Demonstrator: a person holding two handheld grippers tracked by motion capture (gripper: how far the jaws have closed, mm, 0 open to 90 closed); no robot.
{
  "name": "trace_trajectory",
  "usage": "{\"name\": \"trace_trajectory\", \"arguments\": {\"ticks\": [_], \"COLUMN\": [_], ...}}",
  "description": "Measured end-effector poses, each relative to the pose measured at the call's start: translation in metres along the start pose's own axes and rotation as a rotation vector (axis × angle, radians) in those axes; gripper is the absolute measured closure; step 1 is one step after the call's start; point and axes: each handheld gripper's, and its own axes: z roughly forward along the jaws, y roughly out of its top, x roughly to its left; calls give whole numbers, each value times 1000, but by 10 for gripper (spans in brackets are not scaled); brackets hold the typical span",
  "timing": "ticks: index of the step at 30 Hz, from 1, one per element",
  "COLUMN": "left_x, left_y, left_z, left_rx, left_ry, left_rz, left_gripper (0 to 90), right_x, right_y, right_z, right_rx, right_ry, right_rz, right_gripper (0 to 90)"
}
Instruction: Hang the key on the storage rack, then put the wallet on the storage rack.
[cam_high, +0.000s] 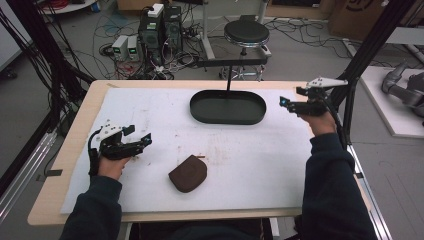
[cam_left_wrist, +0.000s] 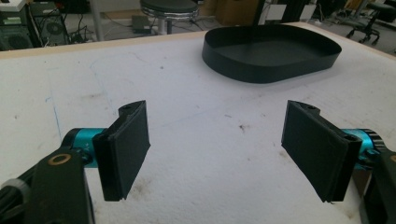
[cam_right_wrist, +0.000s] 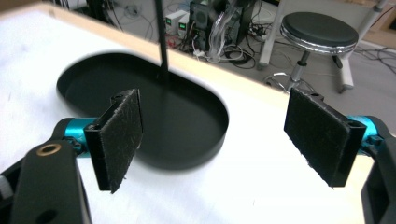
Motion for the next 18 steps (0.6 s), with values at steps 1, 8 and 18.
{"name": "trace_trajectory", "arguments": {"ticks": [1, 8, 18], "left_x": [0, -2, -4], "left_y": [0, 2, 3], "left_z": [1, 0, 5], "left_rx": [-8, -24, -4], "left_ry": [-7, -13, -48], "left_rz": [0, 8, 25], "left_gripper": [228, 199, 199], "right_x": [5, 32, 38], "right_y": [-7, -48, -59], "right_z": [-2, -2, 2], "right_rx": [12, 33, 34], "right_ry": [-9, -6, 2], "right_rz": [-10, -64, -54], "right_gripper": [200, 200, 201]}}
